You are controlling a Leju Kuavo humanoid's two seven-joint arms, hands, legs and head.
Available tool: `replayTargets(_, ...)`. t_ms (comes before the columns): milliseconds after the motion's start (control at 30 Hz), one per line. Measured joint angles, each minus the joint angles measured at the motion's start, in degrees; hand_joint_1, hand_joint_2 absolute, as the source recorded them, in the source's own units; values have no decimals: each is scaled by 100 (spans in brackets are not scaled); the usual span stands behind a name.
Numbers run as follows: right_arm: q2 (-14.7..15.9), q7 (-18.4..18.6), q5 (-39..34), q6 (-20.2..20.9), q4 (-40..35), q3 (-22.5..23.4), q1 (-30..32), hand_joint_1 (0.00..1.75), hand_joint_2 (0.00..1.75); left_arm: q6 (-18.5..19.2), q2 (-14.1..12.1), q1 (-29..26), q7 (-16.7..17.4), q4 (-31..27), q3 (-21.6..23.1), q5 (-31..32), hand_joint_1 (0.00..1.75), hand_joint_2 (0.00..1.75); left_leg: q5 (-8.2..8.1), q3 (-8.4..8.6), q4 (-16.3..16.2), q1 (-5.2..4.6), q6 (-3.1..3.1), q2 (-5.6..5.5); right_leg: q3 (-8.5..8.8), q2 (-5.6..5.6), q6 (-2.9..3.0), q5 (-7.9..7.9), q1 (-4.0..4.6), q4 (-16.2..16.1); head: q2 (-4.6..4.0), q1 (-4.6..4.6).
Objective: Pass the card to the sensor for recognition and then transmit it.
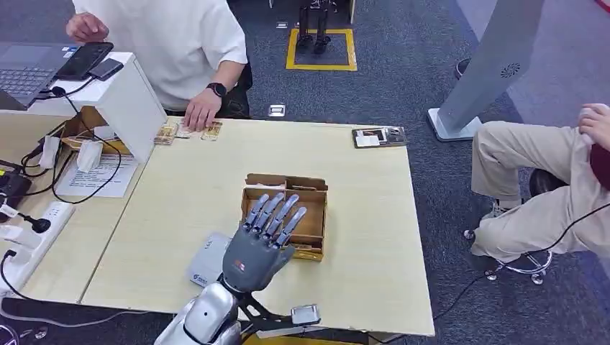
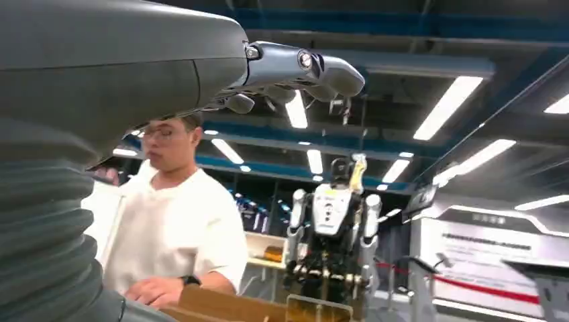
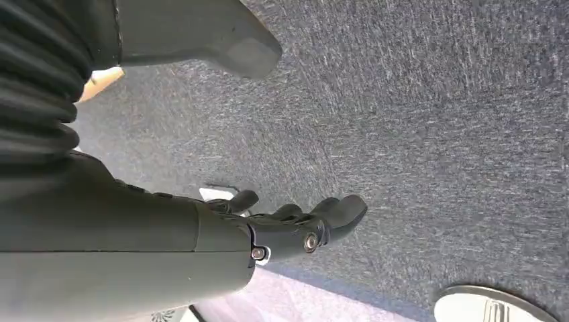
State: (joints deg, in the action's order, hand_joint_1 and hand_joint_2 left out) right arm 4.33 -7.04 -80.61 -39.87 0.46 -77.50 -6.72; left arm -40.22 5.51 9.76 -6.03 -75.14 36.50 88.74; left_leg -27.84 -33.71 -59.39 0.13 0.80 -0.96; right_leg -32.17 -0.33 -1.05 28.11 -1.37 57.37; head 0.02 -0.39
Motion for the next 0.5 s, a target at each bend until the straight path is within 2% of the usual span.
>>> replayTargets(67,0,9,-22,0,0,0,-1,0,175,0,-72,68,205,81,157,0,0,175,0,0,0,0,0,0,0,0,0,0,0,0,-2,2)
replayTargets(167,0,22,-28,0,0,0,0,0,175,0,-133,132,271,144,295,0,0,175,0,0,0,0,0,0,0,0,0,0,0,0,-2,2)
replayTargets(333,0,31,-65,0,0,-5,0,0,175,0,-227,293,753,286,585,0,0,175,0,0,0,0,0,0,0,-1,0,0,0,0,0,0)
replayTargets(500,0,33,-92,0,0,-9,1,0,175,0,-273,339,826,376,797,-11,0,175,0,0,0,0,0,0,0,0,0,0,0,0,0,0)
